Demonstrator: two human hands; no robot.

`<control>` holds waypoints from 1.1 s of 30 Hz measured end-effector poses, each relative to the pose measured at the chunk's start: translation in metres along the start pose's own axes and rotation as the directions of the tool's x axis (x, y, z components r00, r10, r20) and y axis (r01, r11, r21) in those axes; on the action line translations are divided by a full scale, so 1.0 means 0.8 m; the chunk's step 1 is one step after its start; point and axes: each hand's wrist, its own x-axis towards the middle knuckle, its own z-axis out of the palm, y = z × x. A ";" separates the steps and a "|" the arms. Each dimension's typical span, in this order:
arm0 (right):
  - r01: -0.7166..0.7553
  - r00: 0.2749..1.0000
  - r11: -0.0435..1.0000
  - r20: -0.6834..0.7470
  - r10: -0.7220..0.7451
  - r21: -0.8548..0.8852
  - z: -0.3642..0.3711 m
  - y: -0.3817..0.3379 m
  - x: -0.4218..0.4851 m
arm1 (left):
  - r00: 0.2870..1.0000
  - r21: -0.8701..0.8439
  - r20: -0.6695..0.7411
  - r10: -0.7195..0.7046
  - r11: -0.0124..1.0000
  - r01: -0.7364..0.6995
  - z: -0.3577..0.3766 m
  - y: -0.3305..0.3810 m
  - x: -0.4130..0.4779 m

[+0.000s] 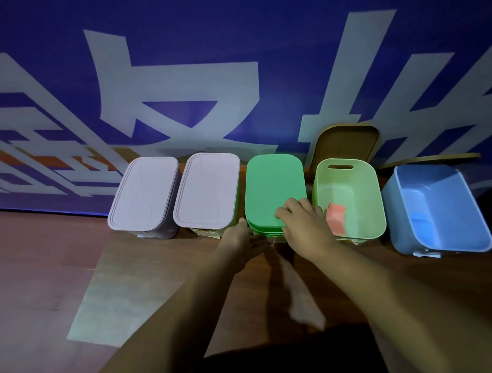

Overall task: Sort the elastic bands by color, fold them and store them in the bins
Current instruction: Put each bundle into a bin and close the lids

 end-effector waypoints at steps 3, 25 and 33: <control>-0.019 0.999 1.000 -0.031 0.018 -0.014 0.013 -0.001 -0.002 | 0.997 0.005 0.076 0.019 1.000 -0.019 -0.004 0.001 -0.003; 0.049 0.993 0.992 0.105 -0.062 0.118 0.023 0.019 -0.017 | 0.941 0.827 -0.037 0.337 0.539 -0.161 -0.002 0.003 -0.005; 0.028 0.978 0.977 0.197 -0.071 0.213 -0.008 0.031 -0.006 | 0.987 0.399 -0.156 -0.020 0.913 0.082 0.035 -0.010 -0.025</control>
